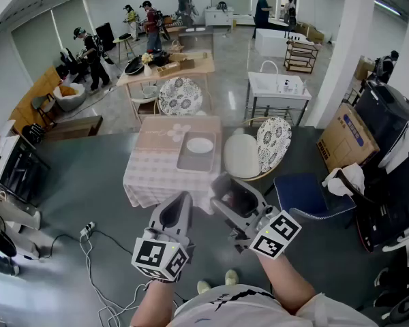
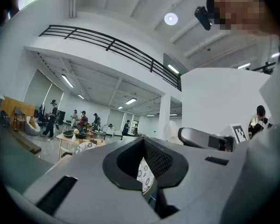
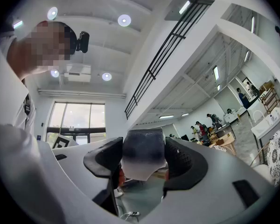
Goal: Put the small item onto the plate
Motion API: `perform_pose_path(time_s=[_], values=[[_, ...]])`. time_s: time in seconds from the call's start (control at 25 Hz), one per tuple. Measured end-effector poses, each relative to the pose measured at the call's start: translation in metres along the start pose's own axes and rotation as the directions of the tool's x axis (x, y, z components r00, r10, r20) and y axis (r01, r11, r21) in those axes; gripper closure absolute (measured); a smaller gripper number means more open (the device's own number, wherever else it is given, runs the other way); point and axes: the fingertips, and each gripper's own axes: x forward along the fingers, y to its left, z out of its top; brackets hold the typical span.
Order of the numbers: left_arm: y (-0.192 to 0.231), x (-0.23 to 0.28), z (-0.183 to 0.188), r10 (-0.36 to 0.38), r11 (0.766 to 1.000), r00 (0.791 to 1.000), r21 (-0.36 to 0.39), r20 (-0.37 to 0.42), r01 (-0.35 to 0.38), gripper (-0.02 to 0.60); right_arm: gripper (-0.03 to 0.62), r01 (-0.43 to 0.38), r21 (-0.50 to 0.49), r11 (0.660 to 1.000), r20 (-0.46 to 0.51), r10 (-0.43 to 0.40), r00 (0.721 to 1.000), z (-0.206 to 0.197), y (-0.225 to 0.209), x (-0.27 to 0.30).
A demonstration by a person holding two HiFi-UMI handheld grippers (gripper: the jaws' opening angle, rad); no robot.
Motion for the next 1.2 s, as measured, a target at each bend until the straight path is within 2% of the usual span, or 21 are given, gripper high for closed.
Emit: perform_pose_path(time_s=[0.36,0.76,1.2], values=[[-0.004,0.002,-0.006,0.002,1.000,1.000,0.003,-0.015,-0.002,0.577,0.306,-0.016,0.053,0.998,0.003,0.016,1.000,0.000,-0.002,-0.005],[0.002,0.002,-0.009,0.020,1.000,1.000,0.011,-0.015,-0.020,0.577,0.306,0.025,0.115,0.993,0.025,-0.028,0.999,-0.003,-0.016,-0.011],[-0.012,0.018,-0.021,0.029,0.999,0.999,0.020,-0.029,-0.029,0.577,0.306,0.025,0.112,0.993,-0.004,-0.025,1.000,-0.009,-0.034,-0.022]])
